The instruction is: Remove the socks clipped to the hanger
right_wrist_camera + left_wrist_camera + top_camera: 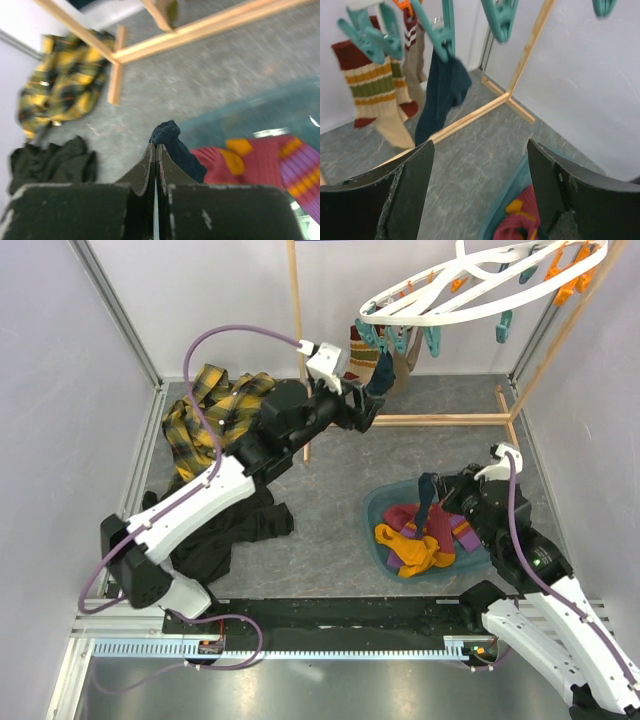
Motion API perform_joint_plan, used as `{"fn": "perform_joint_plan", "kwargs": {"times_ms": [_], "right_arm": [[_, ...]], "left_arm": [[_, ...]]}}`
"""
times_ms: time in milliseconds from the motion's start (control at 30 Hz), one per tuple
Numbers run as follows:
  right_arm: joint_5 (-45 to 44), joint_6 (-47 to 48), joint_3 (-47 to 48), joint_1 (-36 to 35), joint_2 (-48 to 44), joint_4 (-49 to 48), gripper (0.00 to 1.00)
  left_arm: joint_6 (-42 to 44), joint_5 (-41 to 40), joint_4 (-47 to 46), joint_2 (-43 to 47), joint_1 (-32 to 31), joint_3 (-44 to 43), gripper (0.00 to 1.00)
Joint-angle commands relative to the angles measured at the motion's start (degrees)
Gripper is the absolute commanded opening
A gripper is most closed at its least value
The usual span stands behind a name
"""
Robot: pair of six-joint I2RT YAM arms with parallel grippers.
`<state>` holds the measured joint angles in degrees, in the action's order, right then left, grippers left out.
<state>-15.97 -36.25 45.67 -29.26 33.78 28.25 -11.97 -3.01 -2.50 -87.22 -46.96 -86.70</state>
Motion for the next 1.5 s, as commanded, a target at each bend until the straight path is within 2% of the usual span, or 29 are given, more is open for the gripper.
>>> {"fn": "perform_joint_plan", "kwargs": {"times_ms": [0,67,100,167,200,333,500,567,667,867,967,1033,1267,1467], "right_arm": [[-5.91,-3.56,-5.31,0.16,-1.35,6.11,0.0],[-8.45,-6.19,-7.95,0.16,-2.4,5.94,0.0],[-9.42,-6.9,-10.58,0.16,-2.75,5.42,0.03],[-11.62,-7.69,-12.26,0.16,-2.41,5.24,0.16],[-13.81,-7.61,-12.62,0.16,-1.71,5.06,0.29],[-16.29,-4.89,-10.26,0.25,0.14,5.06,0.45],[-13.92,0.28,-4.9,0.16,4.52,3.66,0.62],[-11.11,2.57,-3.23,0.25,5.85,1.56,0.65],[-4.79,10.91,-2.43,0.08,8.05,-8.36,0.67],[-1.8,22.34,2.3,0.08,19.46,-33.29,0.73],[-2.13,22.37,5.64,-0.27,25.45,-41.75,0.77],[-3.98,21.14,8.02,-0.8,29.57,-43.71,0.79],[-8.11,26.23,16.29,-4.58,40.74,-51.27,0.87],[-11.0,30.27,17.17,-5.72,45.13,-57.51,0.85]], "left_arm": [[5.9,-1.56,-3.65,7.23,0.03,7.14,0.83],[7.39,-1.74,-3.21,10.04,-0.06,11.01,0.83],[7.83,-1.83,-2.69,10.92,-0.06,12.15,0.84],[8.62,-2.27,-1.9,13.11,-0.06,15.06,0.84],[8.8,-2.96,-0.85,13.82,-0.06,16.63,0.84],[9.94,-3.76,0.31,18.04,-0.06,21.56,0.85],[11.79,-6.22,-0.66,23.92,-0.24,27.88,0.85],[11.88,-6.92,-2.85,25.77,-0.76,29.73,0.85],[13.46,-6.14,-6.28,28.33,-0.94,32.64,0.85],[14.69,-7.71,-7.51,30.0,-1.99,34.14,0.85],[15.83,-8.95,-7.52,30.0,-3.31,34.49,0.85],[16.36,-9.12,-7.52,30.0,-4.01,34.49,0.85],[16.1,-9.3,-7.6,29.56,-4.55,34.49,0.85],[15.66,-8.68,-7.52,29.74,-4.63,34.49,0.85]]}}
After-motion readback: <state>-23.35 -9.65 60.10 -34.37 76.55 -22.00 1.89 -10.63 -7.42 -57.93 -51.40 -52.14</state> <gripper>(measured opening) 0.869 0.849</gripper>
